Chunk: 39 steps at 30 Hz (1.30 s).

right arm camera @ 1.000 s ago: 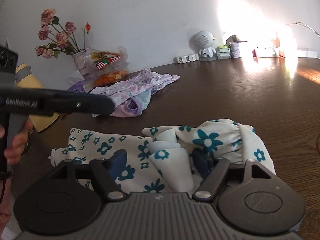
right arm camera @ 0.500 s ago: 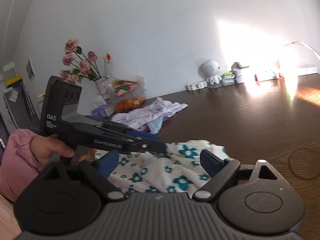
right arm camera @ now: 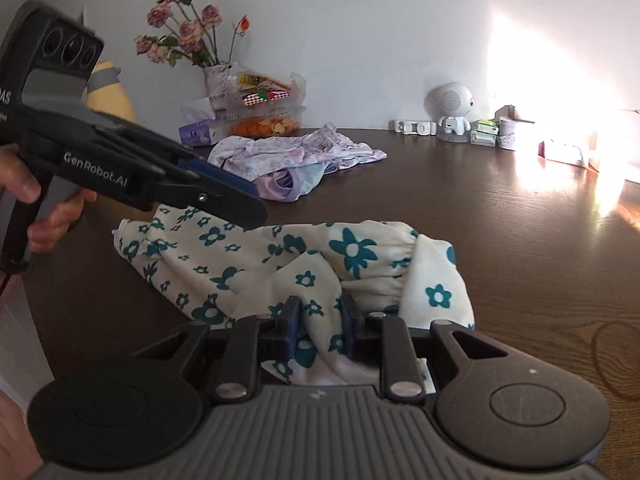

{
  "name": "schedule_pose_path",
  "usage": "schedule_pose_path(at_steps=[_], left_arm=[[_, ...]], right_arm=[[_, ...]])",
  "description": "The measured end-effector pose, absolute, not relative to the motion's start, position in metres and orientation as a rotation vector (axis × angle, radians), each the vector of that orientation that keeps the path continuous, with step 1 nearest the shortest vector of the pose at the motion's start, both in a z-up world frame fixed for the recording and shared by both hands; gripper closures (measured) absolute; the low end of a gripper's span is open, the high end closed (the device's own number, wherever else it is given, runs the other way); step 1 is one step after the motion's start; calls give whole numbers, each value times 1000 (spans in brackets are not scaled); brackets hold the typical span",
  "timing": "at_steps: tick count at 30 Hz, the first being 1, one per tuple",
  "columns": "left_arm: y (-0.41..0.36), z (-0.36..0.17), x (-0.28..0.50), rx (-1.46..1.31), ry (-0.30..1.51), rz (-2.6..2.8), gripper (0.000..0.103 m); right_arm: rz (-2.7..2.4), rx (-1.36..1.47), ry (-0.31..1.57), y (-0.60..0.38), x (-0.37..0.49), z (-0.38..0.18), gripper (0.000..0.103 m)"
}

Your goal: Fold clothes

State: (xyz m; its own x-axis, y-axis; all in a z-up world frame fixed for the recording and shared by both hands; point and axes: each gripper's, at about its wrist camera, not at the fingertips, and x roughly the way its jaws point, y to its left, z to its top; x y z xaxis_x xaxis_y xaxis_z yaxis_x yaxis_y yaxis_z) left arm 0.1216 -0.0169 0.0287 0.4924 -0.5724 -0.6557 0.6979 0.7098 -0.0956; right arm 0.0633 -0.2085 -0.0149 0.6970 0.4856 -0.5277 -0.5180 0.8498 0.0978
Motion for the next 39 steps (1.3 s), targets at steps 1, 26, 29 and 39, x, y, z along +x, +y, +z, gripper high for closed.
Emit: schedule_pose_path(at_steps=[1,26,29,39], left_arm=[[-24,25,124,203,730,-792,71],[-51,10,173,150,788,-800,76],[-42,18,173,126,766,-778,75],[-21,0,150,164,819,-791,75]], right_arm=[[559,-77,564,-206,61,-16,81],[601,-497,480,-189,43,-7,98],[597,-520,470,-181,47,-15,98],[659,-466,519,-175,53,-21,88]])
